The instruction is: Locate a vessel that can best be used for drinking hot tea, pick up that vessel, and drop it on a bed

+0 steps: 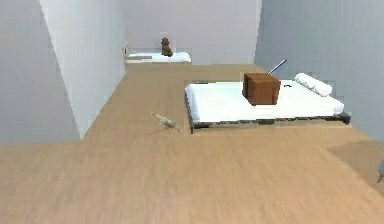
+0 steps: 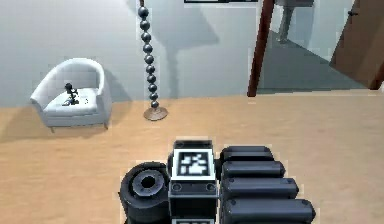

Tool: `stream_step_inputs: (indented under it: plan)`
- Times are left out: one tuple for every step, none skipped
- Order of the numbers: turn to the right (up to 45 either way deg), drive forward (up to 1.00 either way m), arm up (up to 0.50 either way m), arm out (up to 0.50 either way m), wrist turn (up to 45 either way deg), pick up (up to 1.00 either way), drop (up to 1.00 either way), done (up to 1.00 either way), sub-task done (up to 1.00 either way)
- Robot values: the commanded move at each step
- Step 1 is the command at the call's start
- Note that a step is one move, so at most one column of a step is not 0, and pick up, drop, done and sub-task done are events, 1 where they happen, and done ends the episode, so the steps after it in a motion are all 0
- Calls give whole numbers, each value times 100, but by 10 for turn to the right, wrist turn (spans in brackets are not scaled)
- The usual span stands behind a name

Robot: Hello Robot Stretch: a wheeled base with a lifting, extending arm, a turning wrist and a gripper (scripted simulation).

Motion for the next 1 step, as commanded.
stream_step_inputs:
  plan:
    - [0,40,0,0,0,0,0,0,0]
